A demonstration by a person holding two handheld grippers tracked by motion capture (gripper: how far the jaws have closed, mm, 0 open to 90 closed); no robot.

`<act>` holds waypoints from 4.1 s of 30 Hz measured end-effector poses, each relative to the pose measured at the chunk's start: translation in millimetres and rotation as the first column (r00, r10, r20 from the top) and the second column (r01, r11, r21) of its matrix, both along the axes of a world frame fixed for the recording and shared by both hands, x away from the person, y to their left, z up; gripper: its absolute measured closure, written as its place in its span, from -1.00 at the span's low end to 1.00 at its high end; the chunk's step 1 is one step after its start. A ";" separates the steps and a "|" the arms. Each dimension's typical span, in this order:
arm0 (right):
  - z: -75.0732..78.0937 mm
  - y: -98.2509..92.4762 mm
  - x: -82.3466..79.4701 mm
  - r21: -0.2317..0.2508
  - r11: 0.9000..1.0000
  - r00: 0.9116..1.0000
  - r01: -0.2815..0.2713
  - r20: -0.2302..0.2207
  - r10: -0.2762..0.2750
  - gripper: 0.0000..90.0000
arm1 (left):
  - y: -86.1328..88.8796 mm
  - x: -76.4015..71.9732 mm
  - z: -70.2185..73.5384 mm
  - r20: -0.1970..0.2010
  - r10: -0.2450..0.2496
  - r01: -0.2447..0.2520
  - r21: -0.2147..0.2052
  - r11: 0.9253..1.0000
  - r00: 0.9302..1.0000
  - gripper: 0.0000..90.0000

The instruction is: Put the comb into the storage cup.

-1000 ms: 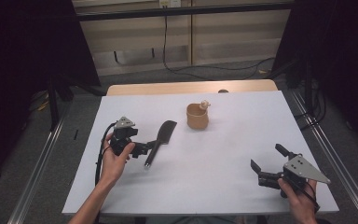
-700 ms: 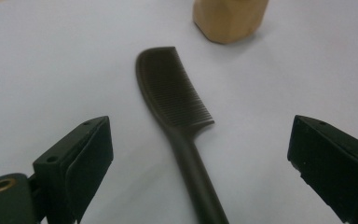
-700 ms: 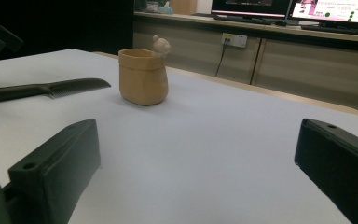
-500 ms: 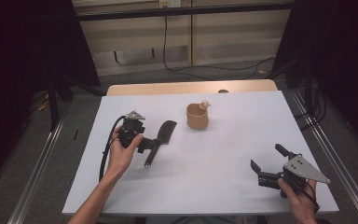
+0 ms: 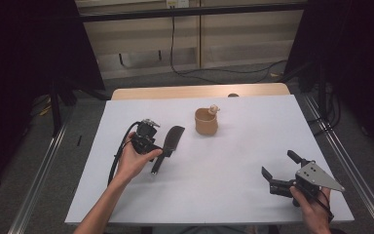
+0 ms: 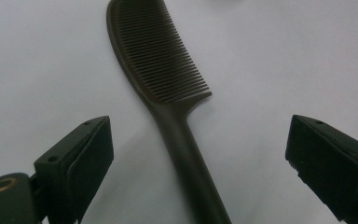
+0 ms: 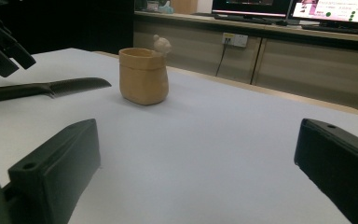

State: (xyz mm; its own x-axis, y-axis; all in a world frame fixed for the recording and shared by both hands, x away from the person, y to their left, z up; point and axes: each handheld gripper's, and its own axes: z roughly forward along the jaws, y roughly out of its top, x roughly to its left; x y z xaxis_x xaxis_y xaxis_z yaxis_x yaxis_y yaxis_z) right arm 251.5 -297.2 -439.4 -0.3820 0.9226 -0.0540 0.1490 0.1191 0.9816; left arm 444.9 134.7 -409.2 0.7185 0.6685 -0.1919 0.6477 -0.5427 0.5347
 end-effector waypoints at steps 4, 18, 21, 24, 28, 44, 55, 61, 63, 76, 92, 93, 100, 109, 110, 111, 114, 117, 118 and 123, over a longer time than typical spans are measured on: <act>-0.1 -0.1 0.0 0.000 1.000 1.000 0.001 -0.001 -0.001 -1.00 | -2.8 5.0 -2.6 -0.051 -0.005 0.007 0.040 0.999 0.999 -0.79; -0.7 0.1 0.7 -0.006 1.000 1.000 -0.001 -0.008 0.001 -1.00 | -7.7 7.3 -6.4 -0.034 0.063 -0.059 0.098 0.993 0.997 -0.18; -0.6 0.3 0.4 -0.007 1.000 1.000 -0.001 -0.008 0.001 -1.00 | -8.4 7.4 -9.4 -0.043 0.062 -0.057 0.116 0.992 0.997 -0.09; -0.7 0.1 0.7 -0.007 1.000 1.000 -0.001 -0.008 0.001 -1.00 | -9.1 8.0 -11.3 -0.049 0.050 -0.044 0.120 0.992 0.998 -0.05; -0.8 0.5 0.6 -0.007 1.000 1.000 -0.002 -0.009 0.002 -1.00 | -10.6 8.2 -12.4 -0.059 0.060 -0.052 0.120 0.991 0.996 0.10; -0.7 0.2 0.4 -0.006 1.000 1.000 -0.005 -0.008 0.005 -1.00 | -19.7 7.0 -15.6 -0.074 0.075 -0.061 0.173 0.983 0.994 0.30; -0.6 0.6 0.1 -0.009 1.000 1.000 -0.004 -0.007 0.004 -1.00 | -29.0 9.2 -15.5 -0.078 0.123 -0.101 0.247 0.964 0.989 0.40; -0.7 0.9 0.2 -0.011 1.000 1.000 -0.005 -0.008 0.005 -1.00 | -29.9 8.9 -15.9 -0.073 0.128 -0.106 0.252 0.962 0.989 0.41; -0.7 1.1 0.0 -0.010 1.000 1.000 -0.006 -0.008 0.006 -1.00 | -30.4 8.5 -16.0 -0.070 0.128 -0.107 0.254 0.961 0.989 0.41; -0.7 1.1 -0.3 -0.009 1.000 1.000 -0.008 -0.007 0.008 -1.00 | -33.3 8.7 -15.5 -0.079 0.166 -0.139 0.272 0.952 0.983 0.43; -0.9 1.3 0.1 -0.015 1.000 1.000 -0.012 -0.007 0.012 -1.00 | -35.2 7.2 -14.9 -0.067 0.178 -0.151 0.289 0.945 0.982 0.52; -1.0 1.4 0.3 -0.015 1.000 1.000 -0.015 -0.006 0.015 -1.00 | -34.8 7.3 -15.3 -0.068 0.183 -0.157 0.281 0.947 0.981 0.52; -1.0 1.0 0.2 -0.015 1.000 1.000 -0.011 -0.006 0.011 -1.00 | -29.3 10.8 -15.1 -0.091 0.178 -0.151 0.248 0.957 0.980 0.62; -1.1 0.7 0.8 -0.013 1.000 1.000 -0.006 -0.009 0.006 -1.00 | -14.5 15.0 -15.2 -0.138 0.165 -0.143 0.158 0.977 0.977 0.62; -1.2 0.6 0.9 -0.015 1.000 1.000 -0.007 -0.008 0.006 -1.00 | -13.6 14.8 -15.2 -0.137 0.171 -0.150 0.152 0.977 0.976 0.62; -1.1 0.6 0.8 -0.015 1.000 1.000 -0.005 -0.009 0.005 -1.00 | -13.2 14.4 -15.1 -0.131 0.172 -0.152 0.152 0.977 0.976 0.62; -1.1 0.7 0.7 -0.013 1.000 1.000 -0.005 -0.009 0.005 -1.00 | -10.8 13.6 -13.7 -0.113 0.179 -0.162 0.144 0.976 0.977 0.62; -1.0 0.7 0.6 -0.012 1.000 1.000 -0.005 -0.009 0.005 -1.00 | -5.6 13.9 -9.8 -0.094 0.183 -0.172 0.113 0.979 0.979 0.62; -1.0 0.5 0.6 -0.013 1.000 1.000 -0.006 -0.009 0.006 -1.00 | -4.0 13.8 -8.5 -0.087 0.185 -0.175 0.105 0.979 0.979 0.62; -1.0 0.6 0.7 -0.012 1.000 1.000 -0.008 -0.007 0.008 -1.00 | 2.1 12.1 -2.8 -0.056 0.172 -0.169 0.048 0.984 0.983 0.62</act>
